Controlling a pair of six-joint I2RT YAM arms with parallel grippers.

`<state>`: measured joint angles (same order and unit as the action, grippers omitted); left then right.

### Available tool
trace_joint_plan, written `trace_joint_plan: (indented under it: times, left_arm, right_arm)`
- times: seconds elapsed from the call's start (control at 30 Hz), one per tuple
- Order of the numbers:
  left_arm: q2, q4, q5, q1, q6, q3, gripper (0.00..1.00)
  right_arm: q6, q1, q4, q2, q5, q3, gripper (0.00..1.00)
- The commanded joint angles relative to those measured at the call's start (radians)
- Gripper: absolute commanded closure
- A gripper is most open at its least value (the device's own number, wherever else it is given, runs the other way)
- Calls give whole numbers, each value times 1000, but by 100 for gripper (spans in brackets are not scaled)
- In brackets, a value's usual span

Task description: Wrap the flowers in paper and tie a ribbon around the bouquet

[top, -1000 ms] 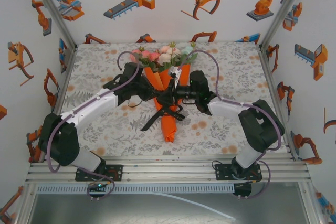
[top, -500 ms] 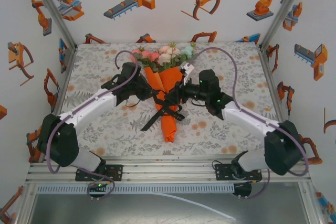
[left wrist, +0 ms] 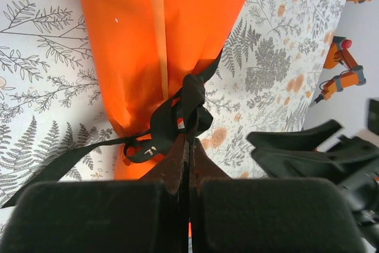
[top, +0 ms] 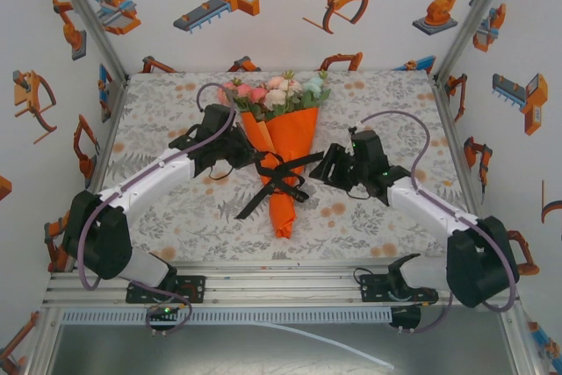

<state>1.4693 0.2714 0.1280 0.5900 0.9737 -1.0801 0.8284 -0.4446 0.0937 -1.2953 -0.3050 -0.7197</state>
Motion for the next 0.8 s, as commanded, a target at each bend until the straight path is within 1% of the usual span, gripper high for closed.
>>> trace_joint_plan:
  times: [0.0, 0.13, 0.27, 0.33, 0.4, 0.5, 0.57, 0.6, 0.67, 0.73, 0.77]
  left_arm:
    - [-30, 39, -21, -12, -44, 8, 100]
    - [-58, 52, -37, -26, -48, 22, 100]
    - [-69, 62, -38, -36, -53, 27, 100]
    - [-69, 66, -33, -39, -56, 25, 100]
    - [-67, 76, -30, -38, -61, 20, 100]
    - [-70, 82, -31, -39, -64, 18, 100]
    - [-71, 87, -33, -38, -63, 17, 100]
    - [-72, 91, -34, -38, -63, 16, 100]
    - [-76, 96, -42, -39, -64, 17, 100]
    - [-81, 111, -55, -42, -64, 20, 100]
    - [-83, 122, -64, -45, -66, 21, 100]
  right_arm:
    - [115, 0, -7, -69, -57, -3, 39]
    - [183, -4, -51, -138, -83, 16, 36]
    - [247, -9, -147, -191, -123, 52, 36]
    - [256, -18, -169, -216, -129, 52, 40]
    - [266, -27, -202, -234, -142, 54, 46]
    - [280, -40, -226, -259, -148, 58, 50]
    - [296, -47, -256, -273, -155, 68, 58]
    - [302, -49, -274, -274, -159, 75, 64]
    - [314, -49, -305, -263, -159, 92, 82]
    - [308, -49, -312, -240, -151, 98, 96]
    - [294, -50, -319, -222, -148, 101, 100]
